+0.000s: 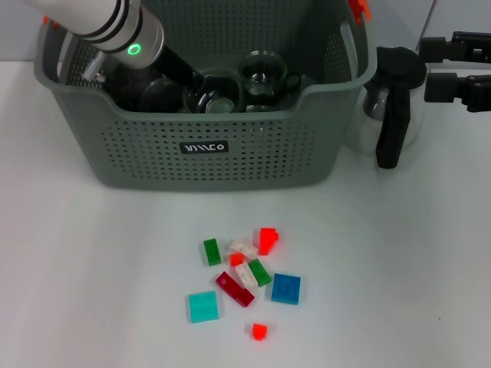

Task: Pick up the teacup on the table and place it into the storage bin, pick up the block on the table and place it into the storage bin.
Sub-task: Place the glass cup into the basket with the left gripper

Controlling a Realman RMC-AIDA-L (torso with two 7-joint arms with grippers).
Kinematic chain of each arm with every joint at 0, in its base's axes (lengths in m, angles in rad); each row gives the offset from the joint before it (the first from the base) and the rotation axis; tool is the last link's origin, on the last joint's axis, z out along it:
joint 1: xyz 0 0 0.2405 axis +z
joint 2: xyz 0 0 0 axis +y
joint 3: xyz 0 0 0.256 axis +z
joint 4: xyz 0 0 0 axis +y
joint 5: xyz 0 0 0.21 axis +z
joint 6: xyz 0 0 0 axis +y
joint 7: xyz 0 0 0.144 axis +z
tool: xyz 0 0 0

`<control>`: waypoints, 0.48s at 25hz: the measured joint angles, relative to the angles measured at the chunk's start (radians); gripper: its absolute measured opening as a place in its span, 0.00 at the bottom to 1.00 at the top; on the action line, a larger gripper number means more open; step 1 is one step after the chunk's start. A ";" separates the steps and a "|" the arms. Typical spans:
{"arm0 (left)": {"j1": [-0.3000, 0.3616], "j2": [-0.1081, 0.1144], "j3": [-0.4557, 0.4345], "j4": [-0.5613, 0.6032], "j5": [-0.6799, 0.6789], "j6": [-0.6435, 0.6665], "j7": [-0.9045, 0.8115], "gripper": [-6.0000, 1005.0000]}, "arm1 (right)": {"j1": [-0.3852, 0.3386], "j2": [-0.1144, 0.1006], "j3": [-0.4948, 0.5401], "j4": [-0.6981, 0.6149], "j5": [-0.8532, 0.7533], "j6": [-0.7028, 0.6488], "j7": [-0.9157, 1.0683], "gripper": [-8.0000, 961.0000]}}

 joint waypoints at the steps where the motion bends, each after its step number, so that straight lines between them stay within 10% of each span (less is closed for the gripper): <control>1: 0.000 0.000 0.000 0.000 0.000 0.000 0.001 0.05 | 0.000 0.000 0.000 0.000 0.000 0.000 0.000 0.93; 12: 0.000 -0.002 0.043 -0.001 0.000 0.000 0.001 0.06 | 0.000 0.000 0.002 -0.002 0.000 0.001 -0.001 0.93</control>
